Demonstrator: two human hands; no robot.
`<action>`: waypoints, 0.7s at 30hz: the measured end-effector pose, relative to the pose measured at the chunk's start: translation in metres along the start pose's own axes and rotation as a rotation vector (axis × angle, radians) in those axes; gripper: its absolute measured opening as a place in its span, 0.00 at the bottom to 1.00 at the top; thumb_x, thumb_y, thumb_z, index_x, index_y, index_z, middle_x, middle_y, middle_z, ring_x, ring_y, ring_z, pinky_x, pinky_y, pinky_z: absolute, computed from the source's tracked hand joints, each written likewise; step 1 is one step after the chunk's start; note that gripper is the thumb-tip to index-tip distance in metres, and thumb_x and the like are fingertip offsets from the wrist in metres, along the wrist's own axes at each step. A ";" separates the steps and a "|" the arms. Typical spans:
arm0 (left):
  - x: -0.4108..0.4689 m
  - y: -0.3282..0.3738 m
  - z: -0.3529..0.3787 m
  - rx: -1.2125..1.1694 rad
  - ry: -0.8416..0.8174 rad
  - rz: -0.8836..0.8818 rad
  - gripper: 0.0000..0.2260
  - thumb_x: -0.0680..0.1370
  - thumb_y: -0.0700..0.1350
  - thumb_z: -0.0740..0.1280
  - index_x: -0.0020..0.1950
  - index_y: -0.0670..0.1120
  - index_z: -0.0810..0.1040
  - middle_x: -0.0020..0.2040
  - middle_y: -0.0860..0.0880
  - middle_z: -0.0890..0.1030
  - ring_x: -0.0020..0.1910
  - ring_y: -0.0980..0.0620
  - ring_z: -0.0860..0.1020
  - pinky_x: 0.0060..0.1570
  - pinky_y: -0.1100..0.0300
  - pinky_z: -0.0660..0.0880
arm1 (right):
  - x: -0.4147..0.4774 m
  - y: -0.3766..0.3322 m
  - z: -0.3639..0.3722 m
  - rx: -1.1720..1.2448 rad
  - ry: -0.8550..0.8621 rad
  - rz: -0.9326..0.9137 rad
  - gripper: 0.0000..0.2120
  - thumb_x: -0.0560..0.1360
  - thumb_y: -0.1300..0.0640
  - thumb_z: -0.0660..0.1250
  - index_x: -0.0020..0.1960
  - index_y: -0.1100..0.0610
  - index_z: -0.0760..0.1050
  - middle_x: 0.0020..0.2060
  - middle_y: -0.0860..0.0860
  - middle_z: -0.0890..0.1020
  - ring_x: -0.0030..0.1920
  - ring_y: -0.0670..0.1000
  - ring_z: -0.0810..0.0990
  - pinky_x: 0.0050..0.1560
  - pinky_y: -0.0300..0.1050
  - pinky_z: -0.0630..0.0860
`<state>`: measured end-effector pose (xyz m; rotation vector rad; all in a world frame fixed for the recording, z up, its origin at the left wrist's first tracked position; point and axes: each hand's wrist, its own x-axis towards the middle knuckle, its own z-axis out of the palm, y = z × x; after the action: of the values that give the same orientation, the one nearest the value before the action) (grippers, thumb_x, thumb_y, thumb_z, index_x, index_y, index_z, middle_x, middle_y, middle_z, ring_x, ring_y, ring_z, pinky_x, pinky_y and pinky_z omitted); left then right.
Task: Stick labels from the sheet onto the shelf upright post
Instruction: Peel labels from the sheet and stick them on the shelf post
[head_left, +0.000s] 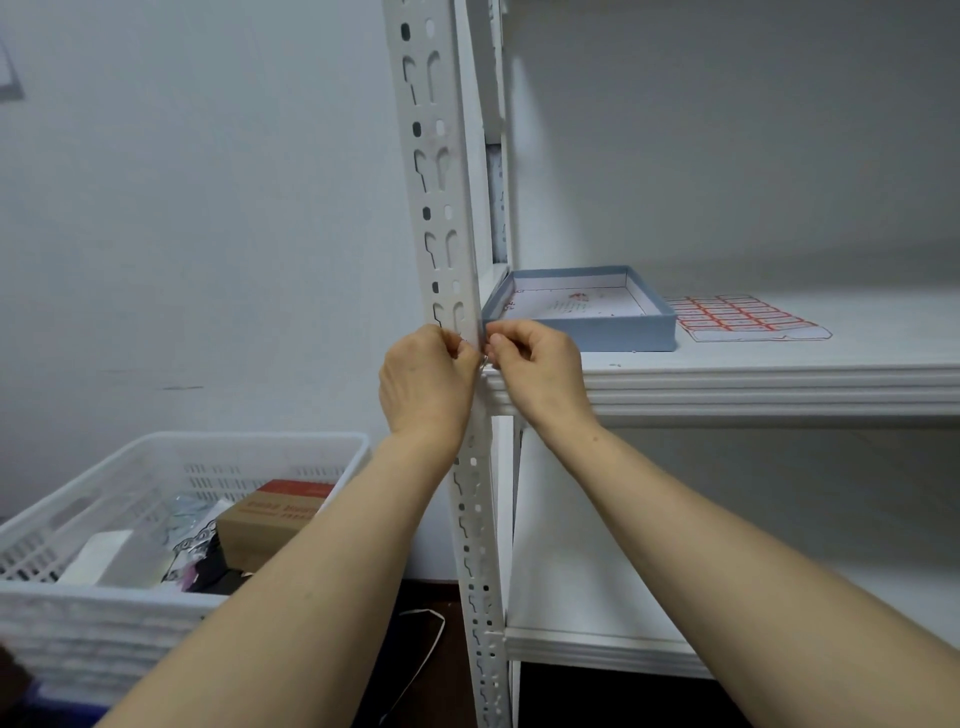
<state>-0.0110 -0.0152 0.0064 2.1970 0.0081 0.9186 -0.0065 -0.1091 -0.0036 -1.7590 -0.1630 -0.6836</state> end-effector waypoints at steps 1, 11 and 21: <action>0.000 0.001 0.000 -0.001 -0.007 -0.005 0.07 0.75 0.46 0.65 0.45 0.44 0.82 0.45 0.46 0.83 0.48 0.44 0.79 0.42 0.58 0.69 | 0.000 0.000 0.000 0.000 0.002 -0.003 0.09 0.76 0.63 0.63 0.52 0.60 0.81 0.47 0.54 0.84 0.50 0.54 0.81 0.57 0.54 0.76; 0.001 0.000 0.000 -0.057 -0.014 -0.010 0.05 0.72 0.45 0.67 0.39 0.45 0.78 0.38 0.49 0.80 0.42 0.46 0.78 0.39 0.59 0.67 | -0.002 0.000 -0.003 0.005 -0.009 0.004 0.10 0.76 0.63 0.62 0.54 0.60 0.80 0.46 0.50 0.83 0.50 0.51 0.81 0.58 0.50 0.76; 0.002 -0.009 0.003 -0.099 -0.006 0.029 0.04 0.72 0.45 0.67 0.40 0.45 0.76 0.37 0.51 0.78 0.41 0.48 0.77 0.39 0.60 0.66 | -0.002 -0.001 -0.003 -0.012 -0.005 0.003 0.09 0.76 0.63 0.63 0.54 0.59 0.80 0.46 0.50 0.83 0.50 0.51 0.81 0.58 0.49 0.76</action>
<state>-0.0053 -0.0102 0.0007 2.1133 -0.0709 0.9089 -0.0097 -0.1114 -0.0036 -1.7724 -0.1599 -0.6789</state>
